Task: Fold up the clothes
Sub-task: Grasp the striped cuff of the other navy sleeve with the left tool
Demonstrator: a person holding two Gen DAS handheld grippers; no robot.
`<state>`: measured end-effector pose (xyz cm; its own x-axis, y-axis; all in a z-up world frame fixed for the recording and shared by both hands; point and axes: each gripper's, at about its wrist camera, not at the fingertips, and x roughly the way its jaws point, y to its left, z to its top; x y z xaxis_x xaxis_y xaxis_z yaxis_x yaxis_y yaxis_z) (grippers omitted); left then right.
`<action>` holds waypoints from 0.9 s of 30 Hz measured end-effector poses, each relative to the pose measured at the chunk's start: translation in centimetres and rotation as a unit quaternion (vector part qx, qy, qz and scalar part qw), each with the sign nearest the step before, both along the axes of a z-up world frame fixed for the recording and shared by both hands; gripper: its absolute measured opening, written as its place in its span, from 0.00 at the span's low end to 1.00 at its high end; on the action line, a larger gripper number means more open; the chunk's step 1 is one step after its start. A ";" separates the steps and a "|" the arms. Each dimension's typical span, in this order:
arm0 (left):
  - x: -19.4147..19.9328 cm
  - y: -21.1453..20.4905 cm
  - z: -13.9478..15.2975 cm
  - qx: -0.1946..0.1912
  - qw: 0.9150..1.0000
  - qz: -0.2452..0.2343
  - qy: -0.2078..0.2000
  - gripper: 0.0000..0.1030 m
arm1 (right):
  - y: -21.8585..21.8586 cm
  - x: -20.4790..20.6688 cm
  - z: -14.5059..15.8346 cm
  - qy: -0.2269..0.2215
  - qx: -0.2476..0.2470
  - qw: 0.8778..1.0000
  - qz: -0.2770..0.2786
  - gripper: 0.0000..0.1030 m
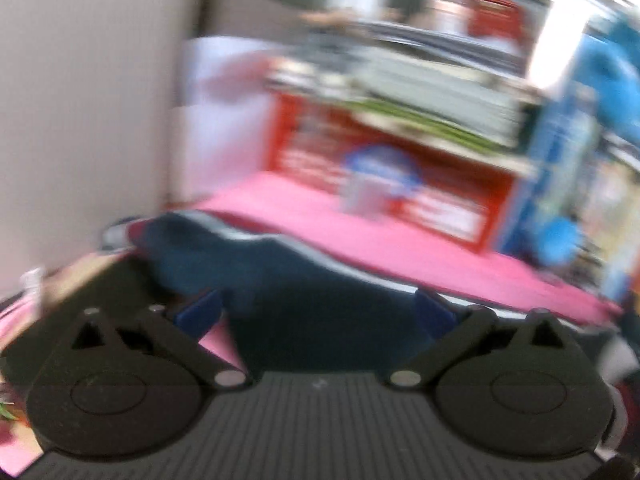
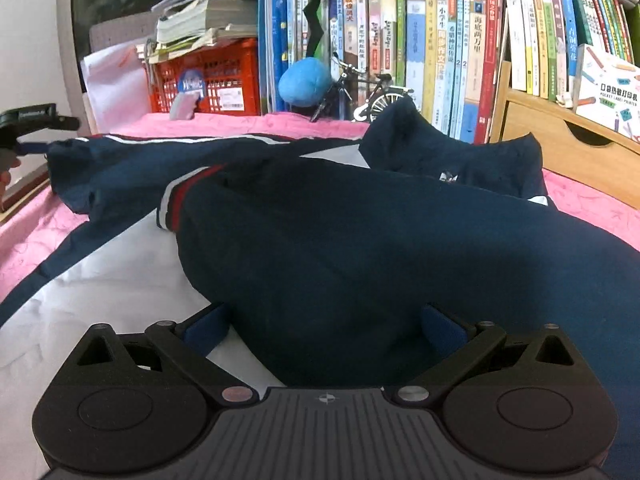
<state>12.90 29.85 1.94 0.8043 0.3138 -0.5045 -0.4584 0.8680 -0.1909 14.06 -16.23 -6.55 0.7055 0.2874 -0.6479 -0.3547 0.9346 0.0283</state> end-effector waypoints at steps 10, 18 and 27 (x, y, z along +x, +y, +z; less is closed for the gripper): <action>2.6 5.0 -2.6 0.020 0.995 0.090 0.032 0.97 | 0.0 0.1 -0.2 0.000 0.000 1.000 0.002 1.00; 4.2 4.8 -2.4 0.061 0.993 0.099 0.035 0.10 | 0.1 0.1 -0.4 0.000 -0.001 1.000 0.002 1.00; 2.6 -2.1 2.6 0.089 0.994 -0.012 -0.065 0.06 | 0.1 0.1 -0.4 0.001 0.000 1.000 0.003 1.00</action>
